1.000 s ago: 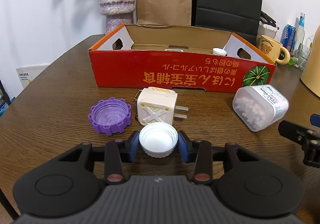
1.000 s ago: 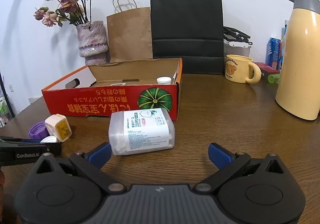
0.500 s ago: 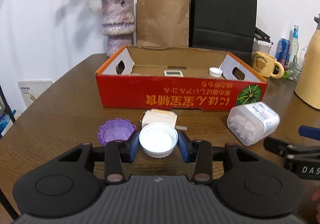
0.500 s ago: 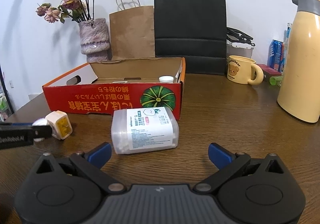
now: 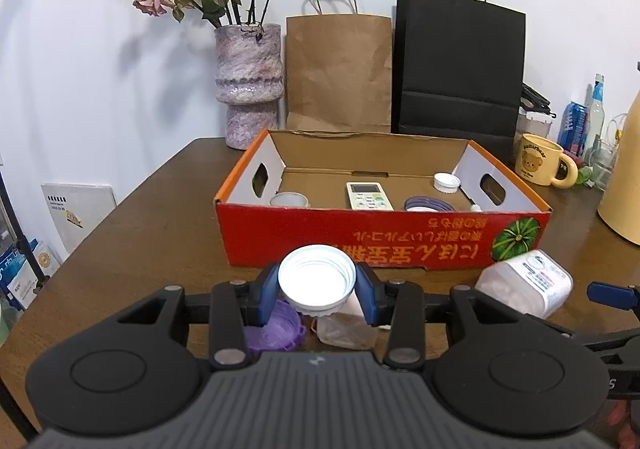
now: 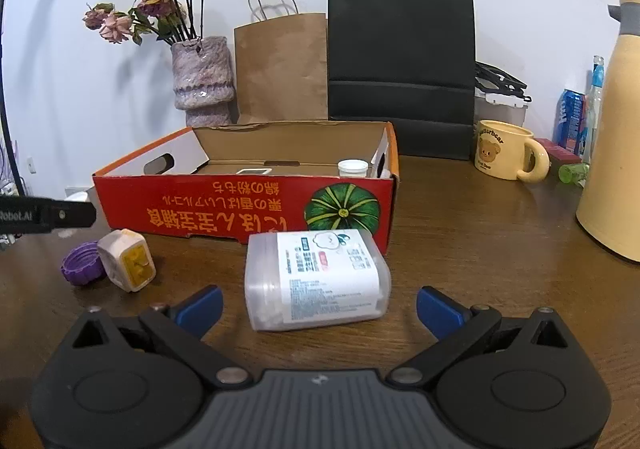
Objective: Organize rigid objects
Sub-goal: 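Lift the white cap with the left gripper while the right gripper grasps the clear pill container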
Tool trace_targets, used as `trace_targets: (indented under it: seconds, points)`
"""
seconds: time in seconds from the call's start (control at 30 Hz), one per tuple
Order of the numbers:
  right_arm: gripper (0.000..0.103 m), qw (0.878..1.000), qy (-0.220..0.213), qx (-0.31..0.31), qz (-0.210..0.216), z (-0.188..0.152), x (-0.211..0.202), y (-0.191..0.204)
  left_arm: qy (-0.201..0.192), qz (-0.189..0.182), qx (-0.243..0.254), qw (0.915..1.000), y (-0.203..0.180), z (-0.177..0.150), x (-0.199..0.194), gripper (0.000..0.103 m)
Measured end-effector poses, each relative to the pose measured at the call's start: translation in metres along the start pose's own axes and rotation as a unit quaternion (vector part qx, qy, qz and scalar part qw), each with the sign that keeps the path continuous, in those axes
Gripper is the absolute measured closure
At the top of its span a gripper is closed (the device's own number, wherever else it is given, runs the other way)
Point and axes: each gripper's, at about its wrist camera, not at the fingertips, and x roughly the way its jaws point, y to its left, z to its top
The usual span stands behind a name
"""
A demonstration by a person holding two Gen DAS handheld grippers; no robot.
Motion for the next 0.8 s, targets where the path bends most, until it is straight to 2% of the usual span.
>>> trace_targets:
  seconds: [0.57, 0.67, 0.77, 0.8]
  points:
    - [0.001, 0.999, 0.043, 0.020, -0.002, 0.014, 0.038, -0.002, 0.009, -0.001, -0.019, 0.9998, 0.016, 0.004, 0.013, 0.061]
    - [0.005, 0.999, 0.048, 0.023, 0.001, 0.017, 0.045, -0.002, 0.010, 0.000, -0.017, 0.9998, 0.015, 0.004, 0.013, 0.061]
    - [0.017, 0.998, 0.058, 0.024, 0.008, 0.019, 0.053, -0.001, 0.009, 0.001, -0.017, 0.9998, 0.015, 0.004, 0.014, 0.061]
    - [0.018, 0.998, 0.058, 0.023, 0.010, 0.019, 0.053, -0.001, 0.009, 0.001, -0.017, 0.9998, 0.014, 0.004, 0.013, 0.061]
